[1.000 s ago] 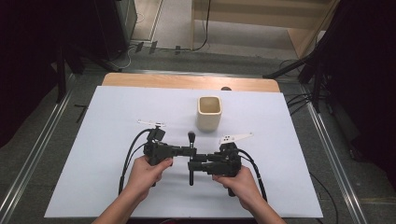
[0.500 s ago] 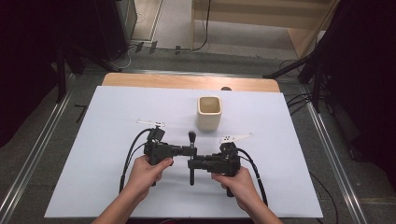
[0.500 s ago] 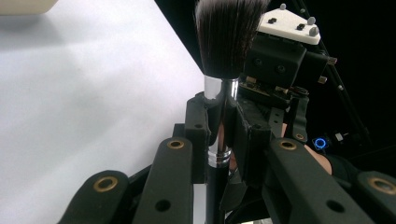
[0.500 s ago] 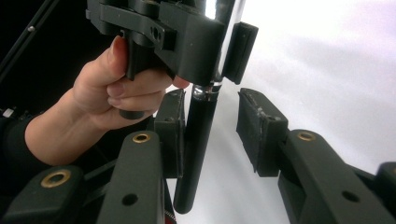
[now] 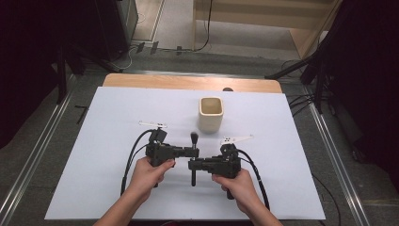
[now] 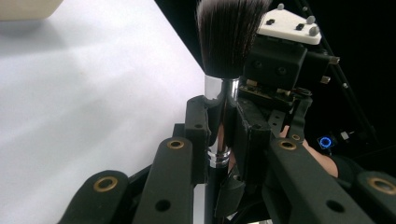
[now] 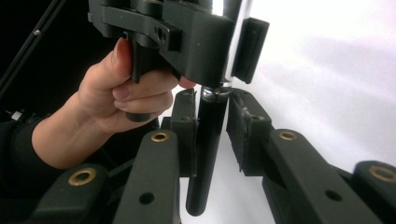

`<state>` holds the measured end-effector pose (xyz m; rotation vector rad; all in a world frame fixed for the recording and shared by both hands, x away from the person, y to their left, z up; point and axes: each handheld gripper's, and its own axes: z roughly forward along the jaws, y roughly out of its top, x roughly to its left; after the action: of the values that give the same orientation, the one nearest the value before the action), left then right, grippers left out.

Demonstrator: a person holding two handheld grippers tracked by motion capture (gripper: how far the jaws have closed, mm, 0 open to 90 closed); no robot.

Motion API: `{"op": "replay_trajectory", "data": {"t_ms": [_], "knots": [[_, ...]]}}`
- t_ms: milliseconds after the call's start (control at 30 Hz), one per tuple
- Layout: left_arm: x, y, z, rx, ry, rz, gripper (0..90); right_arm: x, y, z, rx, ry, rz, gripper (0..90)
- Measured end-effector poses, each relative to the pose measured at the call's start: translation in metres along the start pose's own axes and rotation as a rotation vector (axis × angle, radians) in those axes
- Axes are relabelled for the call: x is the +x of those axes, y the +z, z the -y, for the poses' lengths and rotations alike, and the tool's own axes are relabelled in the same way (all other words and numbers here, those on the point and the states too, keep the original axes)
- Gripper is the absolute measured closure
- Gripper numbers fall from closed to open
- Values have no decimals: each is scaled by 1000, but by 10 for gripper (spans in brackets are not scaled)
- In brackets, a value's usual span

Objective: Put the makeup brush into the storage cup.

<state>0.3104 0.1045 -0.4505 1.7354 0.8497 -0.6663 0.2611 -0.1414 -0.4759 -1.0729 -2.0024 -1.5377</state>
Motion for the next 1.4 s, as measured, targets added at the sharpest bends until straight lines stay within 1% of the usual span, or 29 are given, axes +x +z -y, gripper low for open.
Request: {"op": "replay_trajectory", "data": {"t_ms": [100,500,633,733,833,900,1067,1167,1233,1267,1400], "knots": [[0,0,0,-2,2,1,781,0,0,0,2,5,-2,767],[0,-1,0,-12,21,-4,777,0,-1,-1,2,22,11,792],[-1,-1,0,-12,35,-17,772,0,-1,-1,2,20,20,793],[-4,-1,0,-1,72,-46,764,0,-1,-1,6,11,28,794],[-5,-2,-1,-12,70,-47,715,0,-2,-1,-4,8,30,794],[-5,-4,-2,-16,71,-57,675,0,-4,-2,-6,8,35,794],[-6,-9,-3,-32,80,-64,594,0,-6,-2,-8,3,47,794],[-10,-12,-3,-30,94,-92,554,-1,-7,-2,-5,-7,54,794],[-11,-14,-4,-36,103,-94,534,0,-8,-2,-5,-13,63,794],[-12,-15,-4,-39,101,-96,528,0,-9,-2,-5,-15,65,794],[-14,-19,-3,-33,119,-127,495,-1,-13,-2,-18,-21,78,794]]}}
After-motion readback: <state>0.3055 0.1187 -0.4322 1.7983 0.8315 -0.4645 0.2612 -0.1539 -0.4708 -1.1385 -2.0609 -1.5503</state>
